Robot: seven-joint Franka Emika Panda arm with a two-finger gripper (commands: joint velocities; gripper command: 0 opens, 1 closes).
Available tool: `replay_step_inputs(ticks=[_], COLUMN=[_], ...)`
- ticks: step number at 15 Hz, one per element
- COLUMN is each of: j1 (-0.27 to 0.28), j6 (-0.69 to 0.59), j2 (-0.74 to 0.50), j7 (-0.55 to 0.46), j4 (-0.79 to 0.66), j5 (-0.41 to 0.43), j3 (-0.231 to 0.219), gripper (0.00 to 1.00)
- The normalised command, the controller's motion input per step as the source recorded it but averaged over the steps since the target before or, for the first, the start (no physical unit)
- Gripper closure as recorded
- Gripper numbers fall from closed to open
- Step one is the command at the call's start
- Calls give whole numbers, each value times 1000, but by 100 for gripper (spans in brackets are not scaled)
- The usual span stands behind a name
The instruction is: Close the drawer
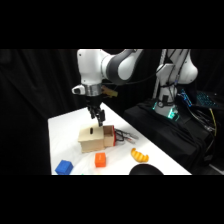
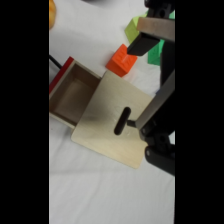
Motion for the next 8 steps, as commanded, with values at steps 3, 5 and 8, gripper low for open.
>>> replay_step_inputs(ticks=[3,5,8], j1=[-35,17,72], j6=[-2,56,129], j2=[-4,-104,-234], j7=[86,259,412], j4=[4,-114,-279], j5=[-70,-158,-247], j3=[49,23,-7], gripper=[0,0,0])
